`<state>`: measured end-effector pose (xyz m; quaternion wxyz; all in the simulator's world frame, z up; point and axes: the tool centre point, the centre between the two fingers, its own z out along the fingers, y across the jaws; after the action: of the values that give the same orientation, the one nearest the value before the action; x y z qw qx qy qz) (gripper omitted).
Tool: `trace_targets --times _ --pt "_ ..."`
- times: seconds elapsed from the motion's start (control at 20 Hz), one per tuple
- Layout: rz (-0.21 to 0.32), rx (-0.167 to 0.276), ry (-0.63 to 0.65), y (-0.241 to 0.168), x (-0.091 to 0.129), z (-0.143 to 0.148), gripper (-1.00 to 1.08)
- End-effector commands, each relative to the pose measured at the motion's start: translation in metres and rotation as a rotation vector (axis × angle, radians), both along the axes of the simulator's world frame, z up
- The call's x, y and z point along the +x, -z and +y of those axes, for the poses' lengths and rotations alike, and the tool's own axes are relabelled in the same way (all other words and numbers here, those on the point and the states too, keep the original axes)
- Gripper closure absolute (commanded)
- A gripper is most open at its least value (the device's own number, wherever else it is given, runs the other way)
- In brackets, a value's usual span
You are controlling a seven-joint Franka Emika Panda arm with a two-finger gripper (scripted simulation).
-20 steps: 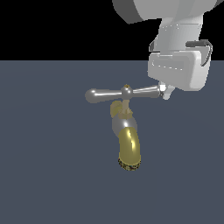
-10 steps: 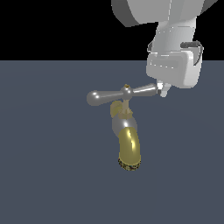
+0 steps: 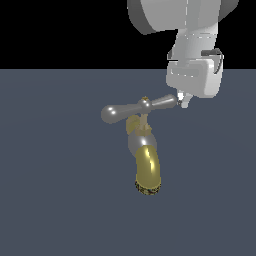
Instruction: Turn on the faucet by rotating a designated handle.
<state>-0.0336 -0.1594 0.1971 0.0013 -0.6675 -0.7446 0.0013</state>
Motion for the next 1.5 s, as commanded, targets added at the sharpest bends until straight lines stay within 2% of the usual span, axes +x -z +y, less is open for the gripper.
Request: trace_targets --times 0.0,0.05,1.05,1.1,1.15,1.45 --pt "-0.004 0.0 -0.015 0.0 0.008 0.008 1.08" --pt "-0.001 0.0 0.0 0.0 0.002 0.0 1.08" --pt "-0.003 0.0 -0.014 0.0 0.071 0.072 1.08" --pt "-0.003 0.0 -0.014 0.0 0.071 0.072 1.08" --pt "0.0 -0.008 0.021 0.0 0.063 0.046 1.08" --pt "-0.001 -0.006 0.009 0.0 0.065 0.087 1.08"
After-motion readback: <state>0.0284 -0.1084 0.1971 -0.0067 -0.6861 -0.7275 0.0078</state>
